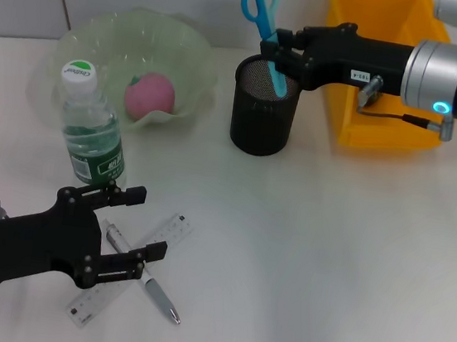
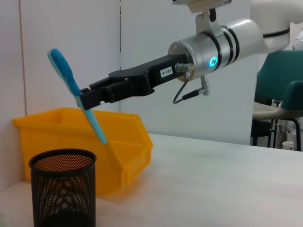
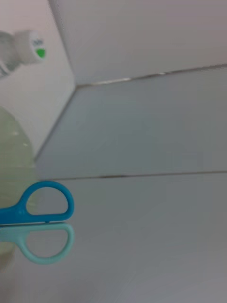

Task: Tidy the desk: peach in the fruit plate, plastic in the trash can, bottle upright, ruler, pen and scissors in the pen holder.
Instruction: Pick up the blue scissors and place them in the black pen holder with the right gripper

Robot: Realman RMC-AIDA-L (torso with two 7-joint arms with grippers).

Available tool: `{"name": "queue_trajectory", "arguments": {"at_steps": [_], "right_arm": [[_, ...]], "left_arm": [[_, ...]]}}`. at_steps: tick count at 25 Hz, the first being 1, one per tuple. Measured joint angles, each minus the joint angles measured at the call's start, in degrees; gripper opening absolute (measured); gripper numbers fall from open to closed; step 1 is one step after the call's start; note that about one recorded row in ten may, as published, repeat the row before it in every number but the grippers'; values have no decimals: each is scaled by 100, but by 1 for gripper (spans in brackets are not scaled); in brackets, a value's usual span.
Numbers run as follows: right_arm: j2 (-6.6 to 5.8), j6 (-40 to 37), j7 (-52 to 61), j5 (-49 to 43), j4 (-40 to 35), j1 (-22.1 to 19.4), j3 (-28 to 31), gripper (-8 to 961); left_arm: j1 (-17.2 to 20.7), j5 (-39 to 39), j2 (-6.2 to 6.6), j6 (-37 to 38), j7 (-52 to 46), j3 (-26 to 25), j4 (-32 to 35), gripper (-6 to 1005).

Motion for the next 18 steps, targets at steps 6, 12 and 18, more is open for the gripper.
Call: {"name": "queue_trajectory", "arguments": {"at_steps": [6,12,18], "right_arm": [[2,460,-647,580,526,60,-4,236],[3,723,-1423,1338,1228,206,-5,259],[-3,779,-1679,1574,1557,260,-5,282]], "left_arm": [[-4,0,4,0,-23,1,0,783],[-3,0,4,6,-25,-9,0,783],[-3,0,4,9,-27,-12,0,780]]}}
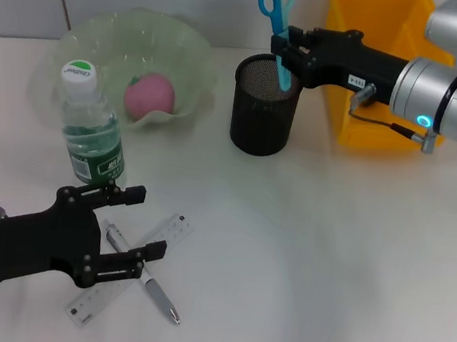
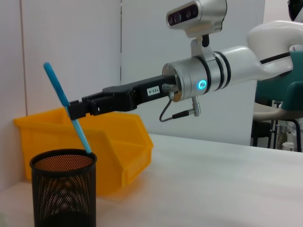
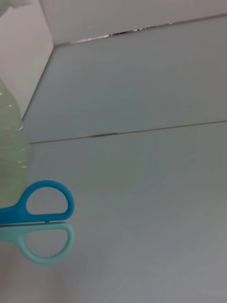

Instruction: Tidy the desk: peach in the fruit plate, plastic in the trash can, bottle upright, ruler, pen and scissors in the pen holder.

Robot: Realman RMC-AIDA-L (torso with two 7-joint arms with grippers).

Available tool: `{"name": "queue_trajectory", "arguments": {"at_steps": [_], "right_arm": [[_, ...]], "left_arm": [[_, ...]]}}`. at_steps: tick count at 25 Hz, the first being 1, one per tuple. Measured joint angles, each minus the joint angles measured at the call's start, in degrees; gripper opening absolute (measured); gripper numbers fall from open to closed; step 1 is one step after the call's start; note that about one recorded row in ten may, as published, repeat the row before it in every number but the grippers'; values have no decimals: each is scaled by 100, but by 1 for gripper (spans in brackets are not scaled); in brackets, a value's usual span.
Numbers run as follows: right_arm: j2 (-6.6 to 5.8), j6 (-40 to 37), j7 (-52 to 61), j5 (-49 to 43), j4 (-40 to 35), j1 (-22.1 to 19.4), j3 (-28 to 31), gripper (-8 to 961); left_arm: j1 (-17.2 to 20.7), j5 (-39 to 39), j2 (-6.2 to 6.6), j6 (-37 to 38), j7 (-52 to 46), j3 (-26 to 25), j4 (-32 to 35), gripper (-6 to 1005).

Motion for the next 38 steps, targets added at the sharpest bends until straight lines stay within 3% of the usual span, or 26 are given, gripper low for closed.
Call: {"name": "queue_trajectory", "arguments": {"at_steps": [20,30,38], "right_arm": [[-29,427,-83,-343,167,124,-123,358],[-23,-71,131,-313,-124,-31,-56,614],[-79,-963,1496,-731,-1172,-616,-77,737]], "left_arm": [[-9,0,0,13,0,-8,0,762],[-9,0,5,37,-9,-9,0,753],[-6,0,11,122,-233,-8,58,746]]}}
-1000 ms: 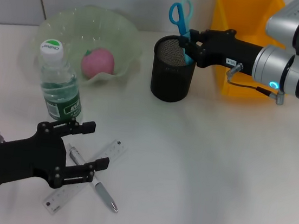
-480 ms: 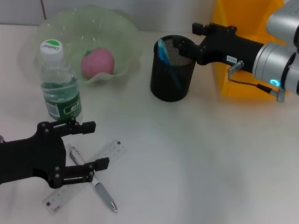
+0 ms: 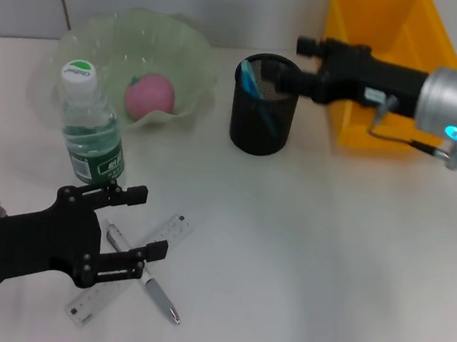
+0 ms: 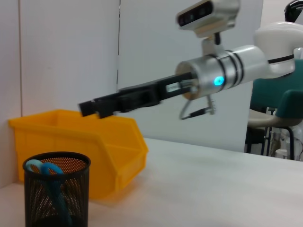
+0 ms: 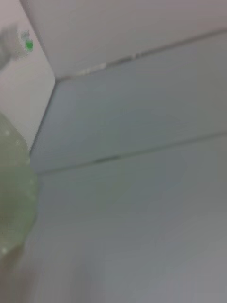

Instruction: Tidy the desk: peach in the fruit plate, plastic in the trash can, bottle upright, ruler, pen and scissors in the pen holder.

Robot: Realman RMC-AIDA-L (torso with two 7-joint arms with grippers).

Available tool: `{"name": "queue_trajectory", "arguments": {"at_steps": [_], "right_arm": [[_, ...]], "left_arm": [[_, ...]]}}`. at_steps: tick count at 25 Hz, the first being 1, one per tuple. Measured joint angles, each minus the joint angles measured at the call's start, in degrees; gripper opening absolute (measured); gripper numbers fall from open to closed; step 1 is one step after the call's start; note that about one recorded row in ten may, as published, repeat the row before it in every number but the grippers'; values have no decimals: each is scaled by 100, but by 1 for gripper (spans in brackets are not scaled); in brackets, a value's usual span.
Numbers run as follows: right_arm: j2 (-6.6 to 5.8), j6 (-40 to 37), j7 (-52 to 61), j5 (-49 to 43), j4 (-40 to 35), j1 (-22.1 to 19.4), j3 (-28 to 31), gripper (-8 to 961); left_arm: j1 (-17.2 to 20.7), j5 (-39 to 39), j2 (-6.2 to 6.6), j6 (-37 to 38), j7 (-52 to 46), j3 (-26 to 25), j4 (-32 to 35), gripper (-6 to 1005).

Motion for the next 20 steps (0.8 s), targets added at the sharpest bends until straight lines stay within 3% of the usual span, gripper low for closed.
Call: {"name": "queue_trajectory", "arguments": {"at_steps": [4,11,16,20], "right_arm": [[-113,-1115,714,-715,-546,-194,271,833],[-310,-3070,923,-2087,-708,-94,1479,832],[-420,-3814,738,-2716,-667,-74,1974,830],[-444,-4124,627,-3129,-589,-78,2029,830]], "left_arm": [[-5,0,9,98,-124,-37,15,743],[-36,0,16,161,-220,-72,14,736],[-38,0,18,161,-306,-79,14,732],[-52,9,23,165,-394,-80,14,728]]}}
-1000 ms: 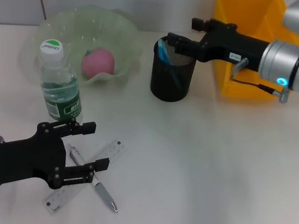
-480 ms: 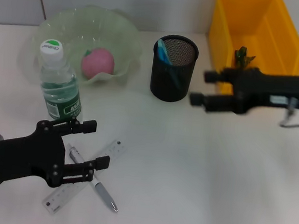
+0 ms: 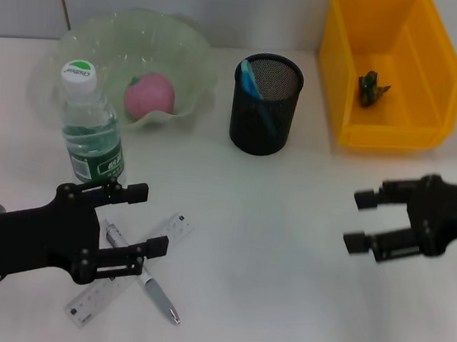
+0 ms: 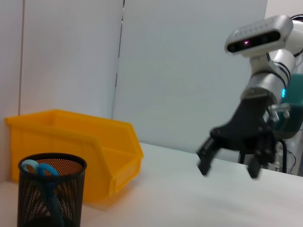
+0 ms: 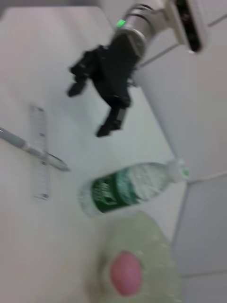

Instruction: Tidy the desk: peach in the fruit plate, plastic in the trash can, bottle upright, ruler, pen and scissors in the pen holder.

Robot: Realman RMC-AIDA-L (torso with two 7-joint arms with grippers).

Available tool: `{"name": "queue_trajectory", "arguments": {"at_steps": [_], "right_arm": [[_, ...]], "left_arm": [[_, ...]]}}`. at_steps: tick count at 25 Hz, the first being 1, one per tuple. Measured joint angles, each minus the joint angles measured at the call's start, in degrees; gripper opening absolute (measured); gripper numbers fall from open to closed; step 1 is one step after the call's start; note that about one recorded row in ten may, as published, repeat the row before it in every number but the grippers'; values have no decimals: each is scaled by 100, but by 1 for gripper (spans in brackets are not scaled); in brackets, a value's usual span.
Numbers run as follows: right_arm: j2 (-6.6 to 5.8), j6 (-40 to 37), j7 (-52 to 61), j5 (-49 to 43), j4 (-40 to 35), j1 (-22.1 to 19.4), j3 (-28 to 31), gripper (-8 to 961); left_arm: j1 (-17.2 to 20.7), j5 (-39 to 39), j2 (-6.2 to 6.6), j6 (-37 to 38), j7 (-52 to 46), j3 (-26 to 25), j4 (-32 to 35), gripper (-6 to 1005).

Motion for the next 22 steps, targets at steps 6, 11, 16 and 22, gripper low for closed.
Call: {"name": "queue_trajectory", "arguments": {"at_steps": [6,11,16,22], "right_arm": [[22,-46,-14,-310,19,4,-27,828],[2,-107,-80,-314,9,12,31,825],[0,-64,-110,-340,24,97,-4,823],[-16,-65,-97,-485,-14,169,43,820]], "left_arm": [[-61,31,-3,-13,-226,4,36,723],[-90,202,-12,-148,-720,44,317,718],[-204,1021,-38,-347,-2466,239,1270,714],[-774,3177,-43,-588,-5830,1071,2943,709]]}}
